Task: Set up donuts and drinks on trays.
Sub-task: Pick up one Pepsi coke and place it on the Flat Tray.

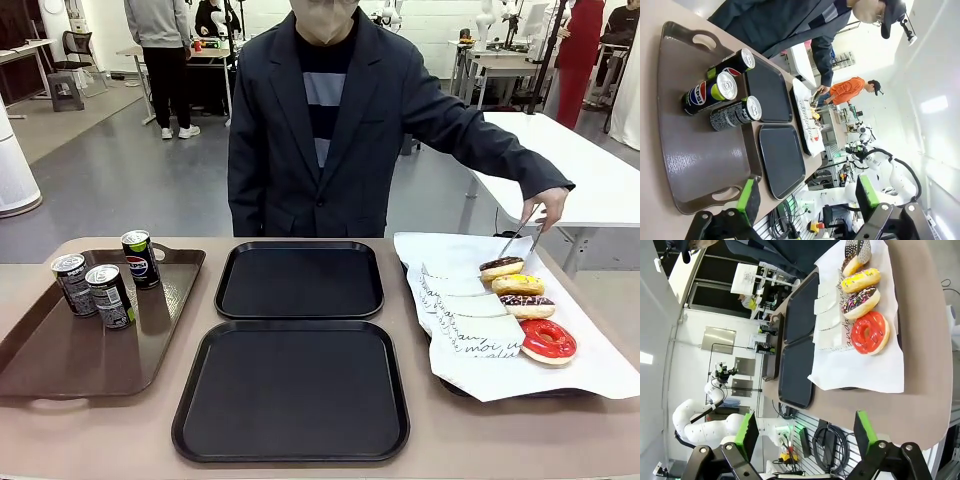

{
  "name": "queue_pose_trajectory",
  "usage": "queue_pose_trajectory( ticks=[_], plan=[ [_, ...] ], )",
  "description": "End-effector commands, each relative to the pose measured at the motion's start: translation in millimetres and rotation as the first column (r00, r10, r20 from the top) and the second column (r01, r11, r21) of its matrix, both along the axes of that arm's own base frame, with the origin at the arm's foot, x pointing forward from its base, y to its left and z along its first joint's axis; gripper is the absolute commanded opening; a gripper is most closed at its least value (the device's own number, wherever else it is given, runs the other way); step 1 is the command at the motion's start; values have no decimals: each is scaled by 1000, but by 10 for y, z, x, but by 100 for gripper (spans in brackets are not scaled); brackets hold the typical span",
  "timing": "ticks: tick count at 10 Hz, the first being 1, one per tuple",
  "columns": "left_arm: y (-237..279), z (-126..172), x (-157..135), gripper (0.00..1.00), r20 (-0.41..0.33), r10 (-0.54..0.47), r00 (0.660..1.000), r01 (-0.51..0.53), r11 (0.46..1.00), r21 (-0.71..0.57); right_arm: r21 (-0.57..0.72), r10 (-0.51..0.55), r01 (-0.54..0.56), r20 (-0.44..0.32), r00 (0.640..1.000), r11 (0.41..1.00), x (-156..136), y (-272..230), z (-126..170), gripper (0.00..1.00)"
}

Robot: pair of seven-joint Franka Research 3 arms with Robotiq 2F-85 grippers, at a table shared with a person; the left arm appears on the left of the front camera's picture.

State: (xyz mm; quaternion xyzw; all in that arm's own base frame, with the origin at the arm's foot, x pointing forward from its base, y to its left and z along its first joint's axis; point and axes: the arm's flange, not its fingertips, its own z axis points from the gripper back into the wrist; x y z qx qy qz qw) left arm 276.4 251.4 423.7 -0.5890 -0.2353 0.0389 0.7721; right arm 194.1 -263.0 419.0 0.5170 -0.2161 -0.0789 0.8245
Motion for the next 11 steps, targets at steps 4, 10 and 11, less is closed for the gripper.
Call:
queue_pose_trajectory(
  ticks=[4,10,11],
  plan=[
    [12,22,-2,100,6,8,1000,-8,1000,-8,16,-4,3,36,999,1000,30,-23,19,100],
    [12,22,-2,100,6,8,1000,-8,1000,-8,16,-4,3,36,999,1000,30,-23,19,100],
    [12,22,-2,100,6,8,1000,-8,1000,-8,16,-4,3,36,999,1000,30,-23,19,100]
  ],
)
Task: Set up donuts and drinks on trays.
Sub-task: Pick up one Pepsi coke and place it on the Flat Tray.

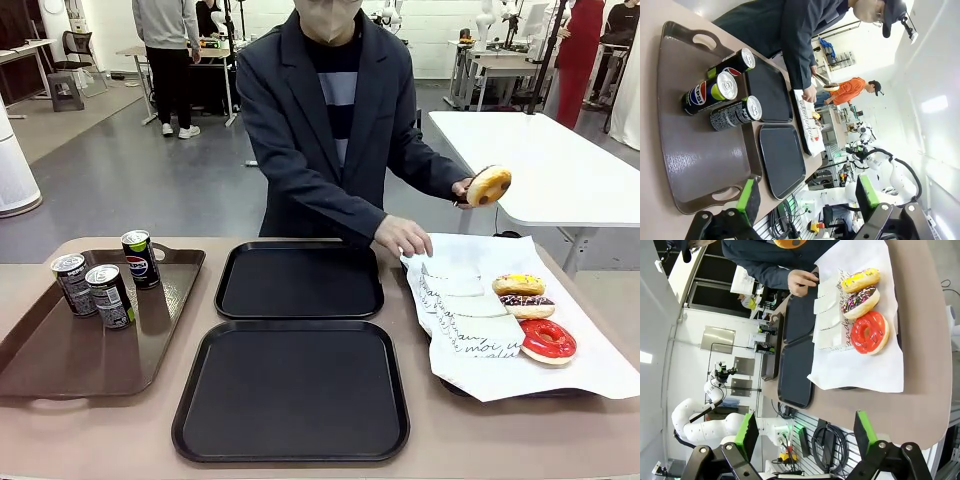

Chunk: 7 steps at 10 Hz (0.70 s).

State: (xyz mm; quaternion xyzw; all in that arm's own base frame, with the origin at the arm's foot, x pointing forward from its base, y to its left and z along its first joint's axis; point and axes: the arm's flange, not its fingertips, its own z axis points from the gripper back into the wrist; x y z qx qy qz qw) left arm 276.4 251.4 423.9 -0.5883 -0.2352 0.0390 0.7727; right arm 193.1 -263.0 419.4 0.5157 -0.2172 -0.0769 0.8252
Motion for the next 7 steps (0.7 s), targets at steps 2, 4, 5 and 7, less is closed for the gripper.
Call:
queue_pose_trajectory(
  ticks=[2,4,5,7],
  plan=[
    [-190,215,82,100,1,2,1000,-2,996,93,20,-5,5,32,999,1000,41,-23,16,100],
    [-768,705,458,100,-107,-49,993,87,918,388,20,-5,5,32,999,1000,41,-23,16,100],
    [-1085,914,625,100,-181,-64,981,151,839,522,20,-5,5,32,999,1000,41,-23,16,100],
    [-1691,1095,891,100,-303,-55,952,259,674,692,20,-5,5,32,999,1000,41,-23,16,100]
  ],
)
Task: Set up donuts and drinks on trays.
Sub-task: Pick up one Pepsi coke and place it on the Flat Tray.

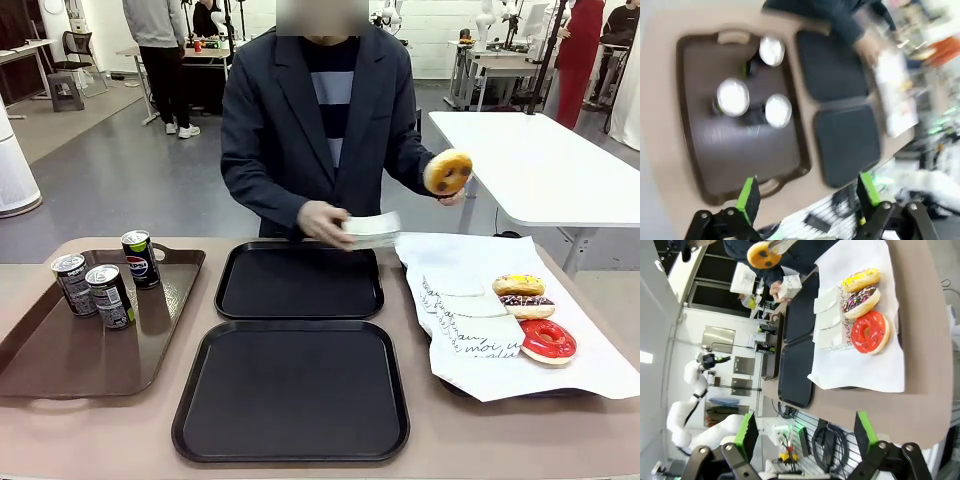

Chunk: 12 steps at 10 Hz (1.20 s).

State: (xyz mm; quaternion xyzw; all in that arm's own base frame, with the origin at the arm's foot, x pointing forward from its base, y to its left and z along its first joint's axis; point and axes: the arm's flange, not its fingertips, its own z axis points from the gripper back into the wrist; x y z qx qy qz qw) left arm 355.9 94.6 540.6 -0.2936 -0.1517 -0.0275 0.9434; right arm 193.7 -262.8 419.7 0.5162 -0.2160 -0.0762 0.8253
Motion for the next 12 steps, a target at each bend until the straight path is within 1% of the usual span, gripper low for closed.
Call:
queue_pose_trajectory(
  ticks=[1,2,3,4,5,6,7,8,11,12],
  plan=[
    [-365,-119,174,100,-184,-57,981,97,972,215,19,-8,7,34,999,1000,35,-25,13,100],
    [-551,-183,245,100,-231,-47,972,123,937,326,19,-8,7,34,999,1000,35,-25,13,100],
    [-666,-213,299,100,-260,-29,965,134,909,396,19,-8,7,34,999,1000,35,-25,13,100],
    [-768,-240,361,100,-278,-3,961,133,882,451,19,-8,7,34,999,1000,35,-25,13,100],
    [-856,-262,420,100,-273,9,962,127,869,478,19,-8,7,34,999,1000,35,-25,13,100],
    [-940,-289,471,100,-246,16,969,106,873,476,19,-8,7,34,999,1000,35,-25,13,100],
    [-954,-295,444,100,-170,6,986,59,924,377,19,-8,7,34,999,1000,35,-25,13,100],
    [-892,-354,381,100,-275,-8,961,140,874,464,19,-8,7,34,999,1000,35,-25,13,100],
    [-892,-354,381,100,-275,-8,961,140,874,464,19,-8,7,34,999,1000,35,-25,13,100],
    [-899,-357,408,100,-261,-13,965,133,884,448,19,-8,7,34,999,1000,35,-25,13,100]
  ],
)
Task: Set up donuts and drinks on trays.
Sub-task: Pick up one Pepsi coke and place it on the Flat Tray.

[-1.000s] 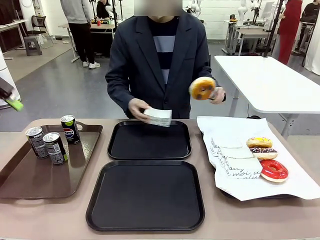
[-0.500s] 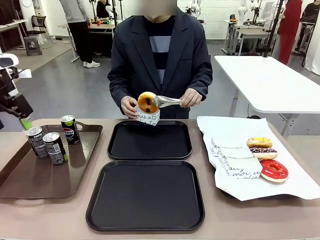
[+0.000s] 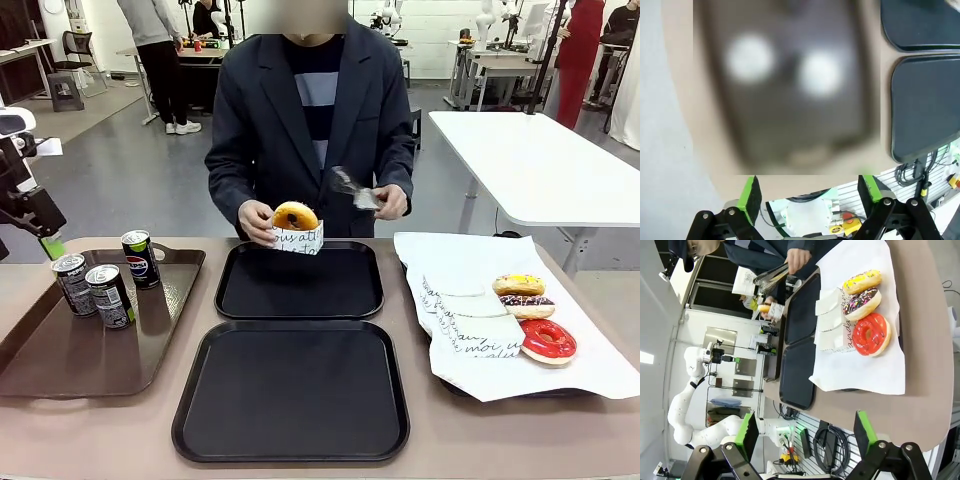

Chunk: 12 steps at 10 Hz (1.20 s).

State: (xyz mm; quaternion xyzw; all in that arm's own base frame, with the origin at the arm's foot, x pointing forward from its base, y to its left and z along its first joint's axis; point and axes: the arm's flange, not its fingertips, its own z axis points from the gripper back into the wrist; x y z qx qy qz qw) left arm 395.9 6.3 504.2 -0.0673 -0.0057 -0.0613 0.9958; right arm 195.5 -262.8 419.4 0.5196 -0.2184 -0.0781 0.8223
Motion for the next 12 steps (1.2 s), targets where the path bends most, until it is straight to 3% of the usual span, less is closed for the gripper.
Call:
queue_pose_trajectory(
  ticks=[1,6,8,12],
  plan=[
    [-146,-72,56,100,46,42,998,-44,998,38,10,-3,3,30,1000,1000,16,-24,16,100],
    [-667,-554,510,100,128,229,965,-247,958,148,10,-3,3,30,1000,1000,16,-24,16,100],
    [-729,-769,655,100,125,332,935,-347,929,129,10,-3,3,30,1000,1000,16,-24,16,100],
    [-651,-928,725,100,86,394,915,-401,911,99,10,-3,3,30,1000,1000,16,-24,16,100]
  ],
)
